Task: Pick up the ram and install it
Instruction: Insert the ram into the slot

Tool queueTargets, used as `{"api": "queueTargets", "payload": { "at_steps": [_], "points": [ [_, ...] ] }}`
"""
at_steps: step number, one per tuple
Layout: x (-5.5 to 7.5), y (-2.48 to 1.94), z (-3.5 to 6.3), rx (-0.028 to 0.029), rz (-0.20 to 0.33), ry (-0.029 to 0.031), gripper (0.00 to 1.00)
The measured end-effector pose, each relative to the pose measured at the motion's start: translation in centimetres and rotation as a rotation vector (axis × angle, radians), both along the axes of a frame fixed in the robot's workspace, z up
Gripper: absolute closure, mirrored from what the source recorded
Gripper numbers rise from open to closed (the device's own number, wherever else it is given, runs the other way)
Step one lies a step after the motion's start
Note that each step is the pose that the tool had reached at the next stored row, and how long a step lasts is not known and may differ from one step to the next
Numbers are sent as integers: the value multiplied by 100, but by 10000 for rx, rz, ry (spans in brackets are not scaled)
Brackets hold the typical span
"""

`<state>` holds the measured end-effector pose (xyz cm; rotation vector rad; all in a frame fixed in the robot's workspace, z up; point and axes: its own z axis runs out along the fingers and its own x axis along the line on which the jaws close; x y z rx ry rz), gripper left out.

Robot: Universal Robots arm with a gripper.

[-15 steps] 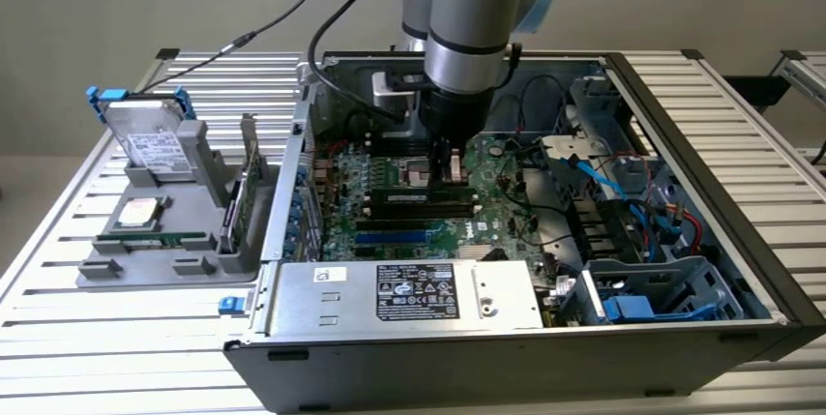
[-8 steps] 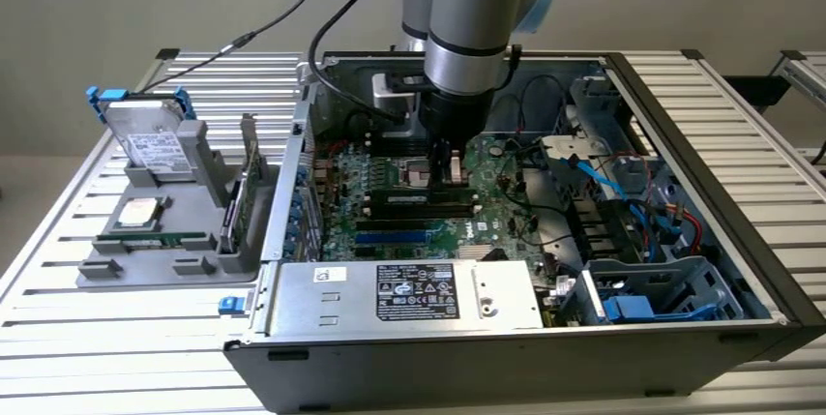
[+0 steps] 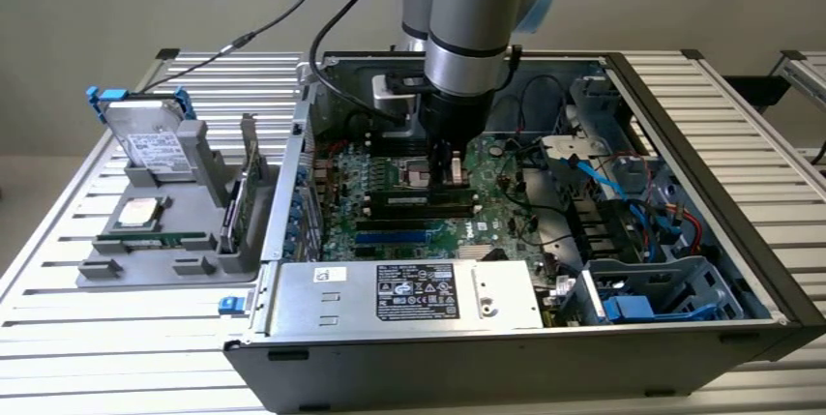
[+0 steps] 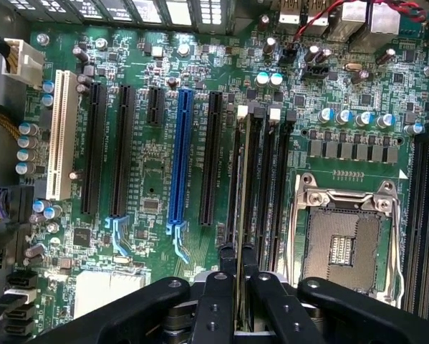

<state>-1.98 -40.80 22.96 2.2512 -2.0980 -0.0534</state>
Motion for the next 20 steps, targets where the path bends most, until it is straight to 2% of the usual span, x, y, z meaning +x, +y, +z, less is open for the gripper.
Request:
{"api": "queueTargets", "payload": {
  "at_steps": [7,20],
  "points": [
    [0,-23,-4,1,19,-1,87],
    [0,-22,-27,0,-36,-4,87]
  ]
}}
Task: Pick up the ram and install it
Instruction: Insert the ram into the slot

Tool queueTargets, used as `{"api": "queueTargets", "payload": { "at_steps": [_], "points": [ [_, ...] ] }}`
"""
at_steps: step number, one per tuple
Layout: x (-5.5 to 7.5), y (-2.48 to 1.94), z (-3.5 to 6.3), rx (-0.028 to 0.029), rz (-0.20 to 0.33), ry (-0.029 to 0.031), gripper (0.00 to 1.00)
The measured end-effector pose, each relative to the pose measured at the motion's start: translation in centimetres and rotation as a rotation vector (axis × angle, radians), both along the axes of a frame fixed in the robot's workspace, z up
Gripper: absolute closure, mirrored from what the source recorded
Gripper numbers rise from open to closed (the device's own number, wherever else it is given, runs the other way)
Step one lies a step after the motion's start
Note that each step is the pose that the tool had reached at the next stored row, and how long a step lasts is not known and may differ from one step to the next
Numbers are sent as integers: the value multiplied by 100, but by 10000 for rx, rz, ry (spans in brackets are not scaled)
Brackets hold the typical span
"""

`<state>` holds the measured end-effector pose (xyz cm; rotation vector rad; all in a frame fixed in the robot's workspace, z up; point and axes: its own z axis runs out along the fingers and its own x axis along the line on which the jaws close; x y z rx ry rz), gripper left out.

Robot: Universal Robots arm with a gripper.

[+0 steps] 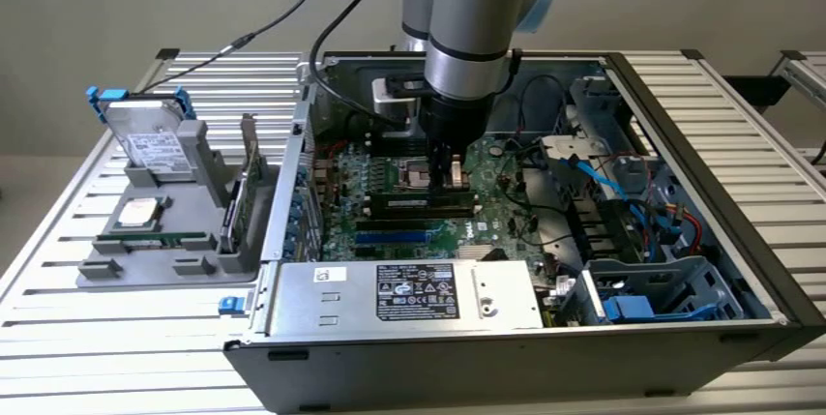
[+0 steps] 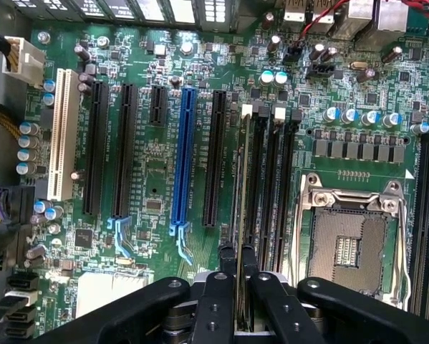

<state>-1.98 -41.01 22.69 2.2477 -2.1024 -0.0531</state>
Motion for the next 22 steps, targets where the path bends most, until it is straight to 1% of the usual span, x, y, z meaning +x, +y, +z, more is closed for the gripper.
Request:
{"api": "queueTargets", "payload": {
  "at_steps": [2,5,22],
  "points": [
    [0,0,-1,-1,-4,0,87],
    [0,0,-6,-2,-9,-24,87],
    [0,2,-28,0,-141,-42,87]
  ]
}}
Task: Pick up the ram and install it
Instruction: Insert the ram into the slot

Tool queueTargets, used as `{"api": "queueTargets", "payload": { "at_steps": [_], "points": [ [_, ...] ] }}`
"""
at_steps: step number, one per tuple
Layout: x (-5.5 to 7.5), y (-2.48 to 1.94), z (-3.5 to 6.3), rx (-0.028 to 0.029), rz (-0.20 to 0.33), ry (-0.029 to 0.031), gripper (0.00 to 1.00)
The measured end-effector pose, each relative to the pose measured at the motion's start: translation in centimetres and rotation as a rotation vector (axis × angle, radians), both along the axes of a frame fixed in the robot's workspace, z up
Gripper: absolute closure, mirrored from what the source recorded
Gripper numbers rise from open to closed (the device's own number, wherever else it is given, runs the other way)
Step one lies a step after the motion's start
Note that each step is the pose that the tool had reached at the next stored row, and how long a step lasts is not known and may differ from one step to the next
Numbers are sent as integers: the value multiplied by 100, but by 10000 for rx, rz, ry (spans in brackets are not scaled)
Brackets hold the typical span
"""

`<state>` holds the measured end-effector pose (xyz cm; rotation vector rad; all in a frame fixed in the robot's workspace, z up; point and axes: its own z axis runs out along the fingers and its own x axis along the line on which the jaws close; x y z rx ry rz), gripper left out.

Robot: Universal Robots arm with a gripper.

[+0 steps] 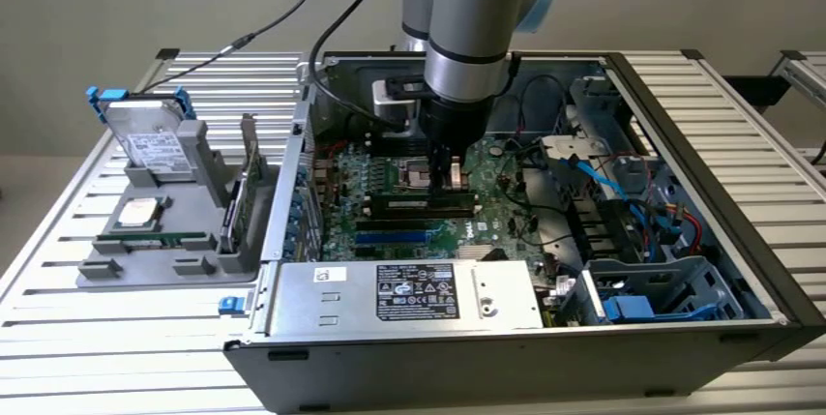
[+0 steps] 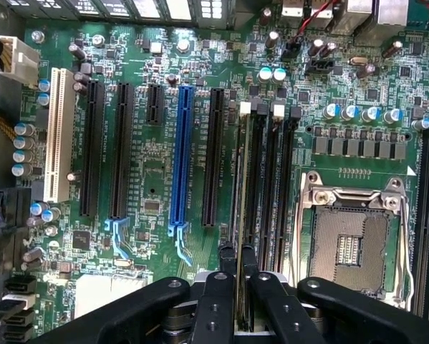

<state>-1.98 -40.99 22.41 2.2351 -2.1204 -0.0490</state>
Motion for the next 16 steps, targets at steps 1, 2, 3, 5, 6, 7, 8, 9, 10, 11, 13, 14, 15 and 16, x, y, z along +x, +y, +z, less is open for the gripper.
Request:
{"api": "queueTargets", "payload": {
  "at_steps": [1,2,3,5,6,7,8,9,10,11,13,14,15,16],
  "points": [
    [0,0,0,-2,-21,-1,87],
    [0,0,0,-2,-38,-2,87],
    [0,0,0,-2,-52,-2,87],
    [-1,0,-2,-1,-65,-1,87],
    [-5,0,-4,-1,-73,-1,87],
    [-9,0,-5,-1,-76,-2,87],
    [-10,0,-6,-1,-78,-1,87],
    [-11,0,-6,-1,-80,-1,87],
    [-12,0,-7,-1,-85,-2,87],
    [-12,0,-7,-1,-92,-2,87],
    [-13,0,-8,-1,-97,-2,87],
    [-13,0,-8,-1,-98,-2,87],
    [-13,0,-9,-1,-99,-2,87],
    [-13,0,-11,0,-100,-3,87]
  ]
}}
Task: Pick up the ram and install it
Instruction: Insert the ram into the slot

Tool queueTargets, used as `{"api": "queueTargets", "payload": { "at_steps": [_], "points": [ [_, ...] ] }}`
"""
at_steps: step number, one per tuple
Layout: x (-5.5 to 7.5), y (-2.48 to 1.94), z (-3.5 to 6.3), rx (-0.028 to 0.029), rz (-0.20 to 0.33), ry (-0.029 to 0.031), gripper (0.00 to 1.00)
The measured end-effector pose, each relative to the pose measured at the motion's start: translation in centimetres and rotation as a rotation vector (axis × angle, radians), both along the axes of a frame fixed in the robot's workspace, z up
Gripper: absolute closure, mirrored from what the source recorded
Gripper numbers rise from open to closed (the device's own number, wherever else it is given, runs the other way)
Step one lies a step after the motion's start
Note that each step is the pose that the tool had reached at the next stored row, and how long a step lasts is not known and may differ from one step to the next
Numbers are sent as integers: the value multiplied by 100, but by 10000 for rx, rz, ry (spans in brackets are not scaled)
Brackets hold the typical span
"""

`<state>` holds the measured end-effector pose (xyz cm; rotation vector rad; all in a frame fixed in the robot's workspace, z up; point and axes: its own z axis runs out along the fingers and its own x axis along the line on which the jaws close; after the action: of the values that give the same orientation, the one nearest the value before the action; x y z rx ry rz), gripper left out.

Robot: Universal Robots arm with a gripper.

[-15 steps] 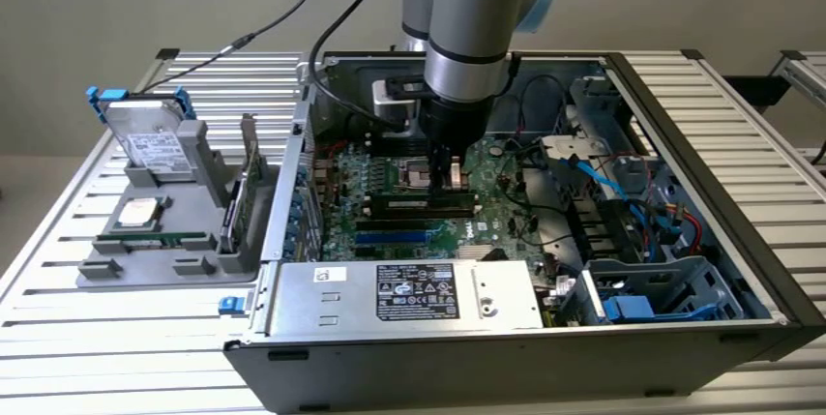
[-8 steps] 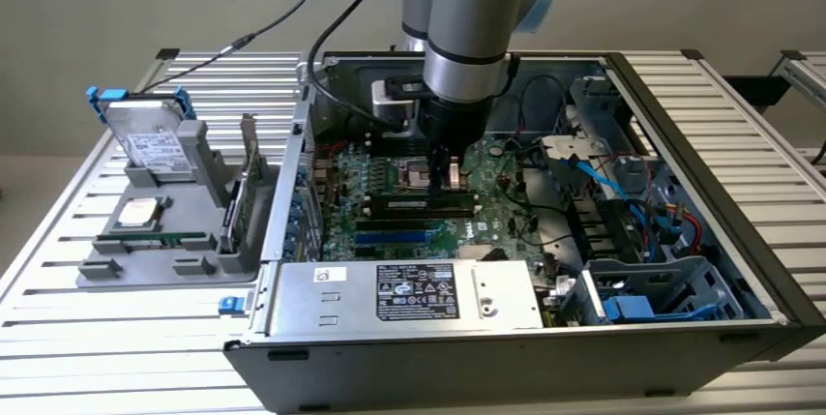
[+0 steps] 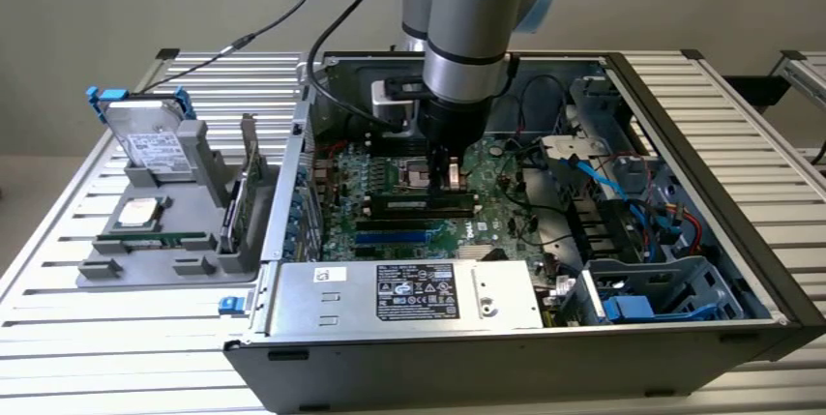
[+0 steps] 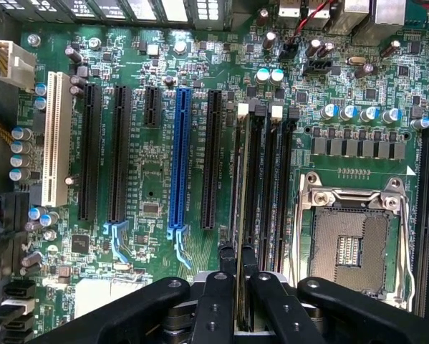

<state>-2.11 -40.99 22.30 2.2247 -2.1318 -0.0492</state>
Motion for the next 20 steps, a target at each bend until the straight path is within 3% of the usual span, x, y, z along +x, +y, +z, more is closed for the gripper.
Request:
{"api": "queueTargets", "payload": {
  "at_steps": [20],
  "points": [
    [0,1,-28,-2,-22,-7,87]
  ]
}}
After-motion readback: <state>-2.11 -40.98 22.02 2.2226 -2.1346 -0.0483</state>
